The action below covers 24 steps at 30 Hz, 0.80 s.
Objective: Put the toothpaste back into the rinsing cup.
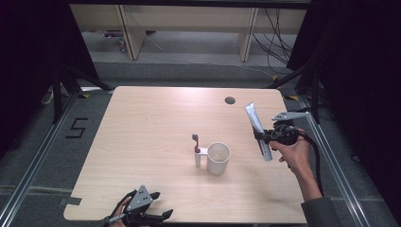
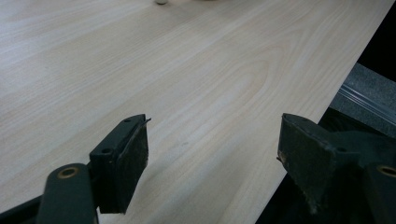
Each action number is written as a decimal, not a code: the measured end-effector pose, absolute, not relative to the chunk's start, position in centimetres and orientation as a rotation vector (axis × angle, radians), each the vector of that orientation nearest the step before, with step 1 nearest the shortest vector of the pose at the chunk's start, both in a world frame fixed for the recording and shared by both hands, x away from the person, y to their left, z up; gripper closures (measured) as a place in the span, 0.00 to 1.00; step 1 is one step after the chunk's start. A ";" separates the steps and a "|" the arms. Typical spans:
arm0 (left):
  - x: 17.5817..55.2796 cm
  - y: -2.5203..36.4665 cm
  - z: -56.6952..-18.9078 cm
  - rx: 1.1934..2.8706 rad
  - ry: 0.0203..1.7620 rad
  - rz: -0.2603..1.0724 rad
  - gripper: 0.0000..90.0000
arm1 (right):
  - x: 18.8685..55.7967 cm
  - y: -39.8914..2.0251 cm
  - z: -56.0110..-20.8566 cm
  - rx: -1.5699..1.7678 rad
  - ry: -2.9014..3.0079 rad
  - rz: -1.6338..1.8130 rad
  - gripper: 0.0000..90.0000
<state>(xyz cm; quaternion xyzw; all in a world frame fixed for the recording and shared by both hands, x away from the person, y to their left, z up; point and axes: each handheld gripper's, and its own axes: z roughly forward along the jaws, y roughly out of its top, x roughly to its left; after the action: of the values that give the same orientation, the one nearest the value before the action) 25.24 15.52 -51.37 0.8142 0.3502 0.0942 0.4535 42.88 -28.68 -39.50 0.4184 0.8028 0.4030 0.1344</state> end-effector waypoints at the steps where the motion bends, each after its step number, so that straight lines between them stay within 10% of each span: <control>1: 25.3 15.6 -51.3 2.012 0.866 0.225 0.27 | 42.7 -28.5 -39.4 1.235 2.318 1.190 0.86; 24: 25.4 15.7 -51.3 2.002 0.859 0.253 0.27 | 41.7 -23.7 -38.1 1.033 2.124 1.602 0.86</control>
<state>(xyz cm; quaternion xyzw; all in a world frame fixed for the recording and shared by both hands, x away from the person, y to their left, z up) 25.45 15.71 -51.27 0.8120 0.3485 0.1027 0.4568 41.70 -23.74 -38.14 0.3581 0.7366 0.5556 0.1433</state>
